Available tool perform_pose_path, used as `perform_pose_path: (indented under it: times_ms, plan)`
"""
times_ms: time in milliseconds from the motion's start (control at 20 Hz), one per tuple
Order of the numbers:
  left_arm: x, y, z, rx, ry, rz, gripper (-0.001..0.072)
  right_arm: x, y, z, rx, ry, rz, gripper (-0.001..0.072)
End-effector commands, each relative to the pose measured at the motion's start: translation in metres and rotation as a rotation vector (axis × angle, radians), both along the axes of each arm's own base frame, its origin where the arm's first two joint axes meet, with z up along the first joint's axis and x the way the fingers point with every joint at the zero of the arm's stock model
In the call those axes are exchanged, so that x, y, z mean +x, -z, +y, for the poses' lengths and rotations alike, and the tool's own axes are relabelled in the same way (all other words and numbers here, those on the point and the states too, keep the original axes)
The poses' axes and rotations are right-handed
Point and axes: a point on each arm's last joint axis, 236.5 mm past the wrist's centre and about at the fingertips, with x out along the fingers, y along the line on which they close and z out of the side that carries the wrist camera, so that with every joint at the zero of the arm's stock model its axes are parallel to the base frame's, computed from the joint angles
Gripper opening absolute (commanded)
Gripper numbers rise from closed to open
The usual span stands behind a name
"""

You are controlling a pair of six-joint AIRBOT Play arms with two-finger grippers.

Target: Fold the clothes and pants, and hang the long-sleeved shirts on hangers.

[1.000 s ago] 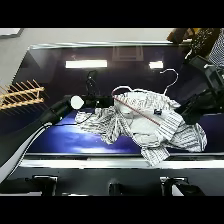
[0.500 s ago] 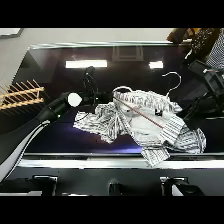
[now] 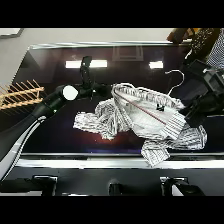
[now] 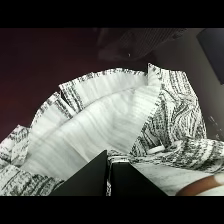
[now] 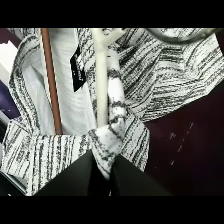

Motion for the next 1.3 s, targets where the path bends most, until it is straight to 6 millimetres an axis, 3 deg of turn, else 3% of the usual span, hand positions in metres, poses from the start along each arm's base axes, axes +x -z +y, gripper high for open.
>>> perform_pose_path:
  times_ms: [0,250,450,600,750,850,1100,1250]
  plan:
    - [0.002,-0.018,-0.002,0.014,0.035,-0.037,0.0031,0.009,0.007,-0.004,-0.014,0.003,0.009,0.0033]
    - [0.004,-0.053,-0.009,-0.01,0.058,-0.081,0.003,0.035,0.018,-0.007,-0.008,0.019,-0.005,0.0033]
    - [0.009,-0.08,-0.011,-0.023,0.062,-0.133,0.003,0.046,0.027,-0.008,-0.008,0.024,0.009,0.0033]
    - [0.018,-0.074,0.004,0.053,0.037,-0.16,0.003,0.042,0.024,-0.01,-0.024,0.004,0.004,0.0032]
    - [0.022,-0.067,0.006,0.067,0.03,-0.152,0.003,0.023,0.023,-0.014,-0.051,-0.001,0.047,0.0032]
    - [0.022,-0.064,0.006,0.075,0.031,-0.152,0.003,0.021,0.022,-0.02,-0.071,0.019,0.05,0.0032]
    - [0.009,-0.086,-0.012,0.063,0.078,-0.174,0.003,0.039,0.037,-0.023,-0.133,0.035,0.063,0.0032]
    - [-0.005,-0.095,-0.029,0.06,0.124,-0.177,0.003,0.072,0.046,-0.009,-0.238,0.042,-0.006,0.0032]
